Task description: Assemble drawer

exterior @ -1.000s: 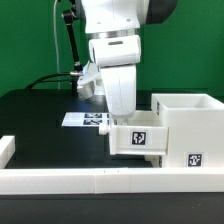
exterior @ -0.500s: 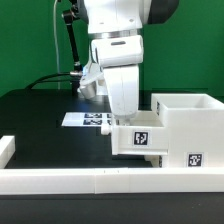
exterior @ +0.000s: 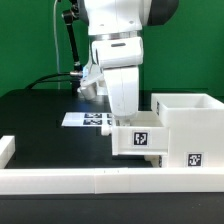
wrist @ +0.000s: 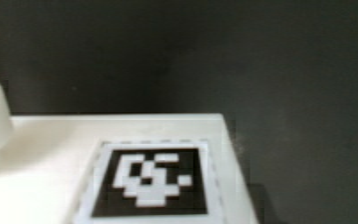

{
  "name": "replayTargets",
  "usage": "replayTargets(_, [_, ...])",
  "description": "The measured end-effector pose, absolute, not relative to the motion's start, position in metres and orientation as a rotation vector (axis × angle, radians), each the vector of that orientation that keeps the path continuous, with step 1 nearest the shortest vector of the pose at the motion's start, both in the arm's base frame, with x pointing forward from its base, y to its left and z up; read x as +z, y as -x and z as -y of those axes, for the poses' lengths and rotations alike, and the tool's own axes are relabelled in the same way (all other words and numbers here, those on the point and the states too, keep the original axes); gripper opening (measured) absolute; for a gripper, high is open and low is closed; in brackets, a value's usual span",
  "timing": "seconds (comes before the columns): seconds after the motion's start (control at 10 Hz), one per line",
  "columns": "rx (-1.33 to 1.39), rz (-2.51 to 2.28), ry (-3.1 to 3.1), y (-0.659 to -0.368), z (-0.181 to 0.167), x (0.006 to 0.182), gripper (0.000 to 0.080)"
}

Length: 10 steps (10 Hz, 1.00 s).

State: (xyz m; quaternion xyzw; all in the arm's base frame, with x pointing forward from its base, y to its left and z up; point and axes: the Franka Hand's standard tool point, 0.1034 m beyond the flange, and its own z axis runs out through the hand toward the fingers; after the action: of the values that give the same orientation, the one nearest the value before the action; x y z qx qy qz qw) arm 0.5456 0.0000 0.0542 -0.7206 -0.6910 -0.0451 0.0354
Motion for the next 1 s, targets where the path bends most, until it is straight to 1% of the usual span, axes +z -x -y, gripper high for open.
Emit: replayTargets(1.0, [-0.142, 2.152, 2.205, -0.5491, 0.0017, 0.0546, 0.0042])
